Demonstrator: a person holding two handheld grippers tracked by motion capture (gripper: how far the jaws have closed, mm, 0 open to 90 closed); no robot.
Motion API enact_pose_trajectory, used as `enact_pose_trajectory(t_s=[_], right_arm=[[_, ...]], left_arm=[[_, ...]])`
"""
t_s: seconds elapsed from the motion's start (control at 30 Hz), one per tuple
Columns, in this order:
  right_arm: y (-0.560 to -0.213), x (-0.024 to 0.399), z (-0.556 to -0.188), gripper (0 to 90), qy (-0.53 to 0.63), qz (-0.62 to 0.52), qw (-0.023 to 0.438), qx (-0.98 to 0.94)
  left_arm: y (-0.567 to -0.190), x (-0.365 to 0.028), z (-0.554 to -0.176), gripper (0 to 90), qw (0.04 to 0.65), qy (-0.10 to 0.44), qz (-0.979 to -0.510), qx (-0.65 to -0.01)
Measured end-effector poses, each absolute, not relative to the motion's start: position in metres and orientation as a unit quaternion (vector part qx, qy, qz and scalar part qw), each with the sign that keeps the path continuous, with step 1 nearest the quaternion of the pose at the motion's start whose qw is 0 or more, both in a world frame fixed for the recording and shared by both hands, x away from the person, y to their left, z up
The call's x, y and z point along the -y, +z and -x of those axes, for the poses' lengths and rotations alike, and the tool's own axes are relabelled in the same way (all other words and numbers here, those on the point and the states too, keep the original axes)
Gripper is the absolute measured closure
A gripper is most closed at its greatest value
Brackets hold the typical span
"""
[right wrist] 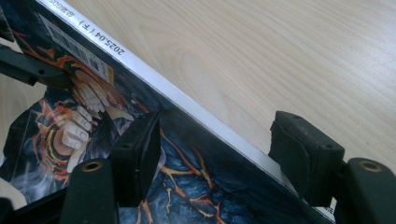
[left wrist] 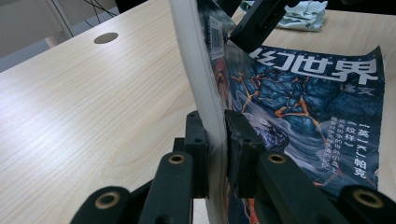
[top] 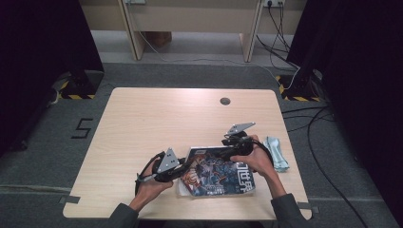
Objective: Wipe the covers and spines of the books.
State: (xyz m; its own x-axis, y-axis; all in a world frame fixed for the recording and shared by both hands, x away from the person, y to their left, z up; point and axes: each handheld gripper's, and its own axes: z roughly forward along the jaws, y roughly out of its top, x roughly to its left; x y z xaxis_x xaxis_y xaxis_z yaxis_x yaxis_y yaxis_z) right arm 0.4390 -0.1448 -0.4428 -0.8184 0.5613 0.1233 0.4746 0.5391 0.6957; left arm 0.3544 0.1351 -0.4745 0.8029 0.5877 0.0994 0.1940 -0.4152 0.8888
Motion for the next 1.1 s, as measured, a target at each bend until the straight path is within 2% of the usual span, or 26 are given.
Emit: enact_pose_trajectory(t_s=[0.43, 0.7, 1.1], right_arm=[[-0.444, 0.155, -0.429, 61.7, 0.35, -0.243, 0.037, -0.904], [-0.447, 0.153, -0.431, 62.4, 0.353, -0.221, 0.033, -0.909], [-0.453, 0.151, -0.432, 63.6, 0.361, -0.198, -0.001, -0.911]], left_arm=[[-0.479, -0.145, -0.363, 76.0, 0.492, 0.178, -0.812, -0.259], [-0.478, -0.145, -0.364, 76.4, 0.498, 0.174, -0.816, -0.238], [-0.479, -0.145, -0.366, 76.4, 0.502, 0.166, -0.82, -0.219]])
